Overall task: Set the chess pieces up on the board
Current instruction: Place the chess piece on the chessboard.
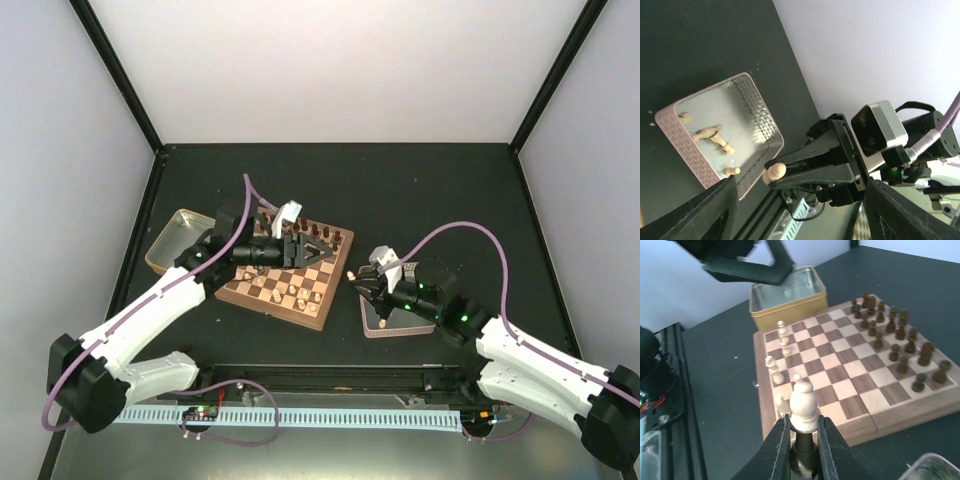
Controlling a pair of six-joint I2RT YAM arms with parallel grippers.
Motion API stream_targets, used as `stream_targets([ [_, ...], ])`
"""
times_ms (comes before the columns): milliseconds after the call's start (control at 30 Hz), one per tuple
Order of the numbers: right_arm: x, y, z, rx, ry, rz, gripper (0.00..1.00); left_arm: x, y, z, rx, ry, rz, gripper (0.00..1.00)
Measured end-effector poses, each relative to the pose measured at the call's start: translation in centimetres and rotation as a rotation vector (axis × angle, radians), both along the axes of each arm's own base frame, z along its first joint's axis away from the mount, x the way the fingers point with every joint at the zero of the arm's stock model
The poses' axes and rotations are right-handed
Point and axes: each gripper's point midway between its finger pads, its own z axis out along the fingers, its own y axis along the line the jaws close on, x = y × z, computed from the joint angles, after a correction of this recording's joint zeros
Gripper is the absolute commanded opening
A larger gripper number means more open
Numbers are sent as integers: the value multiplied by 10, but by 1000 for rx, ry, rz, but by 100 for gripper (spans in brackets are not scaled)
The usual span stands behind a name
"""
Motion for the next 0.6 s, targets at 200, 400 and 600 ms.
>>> stream_targets([
  [200,-8,17,10,1,-23,120,4,-7,-20,-7,44,38,-90,62],
  [400,-11,27,20,10,-46,176,5,-18,-28,-22,118,45,-151,50],
  [600,-12,33,25,10,-51,204,5,-26,-30,-43,185,70,-191,42],
])
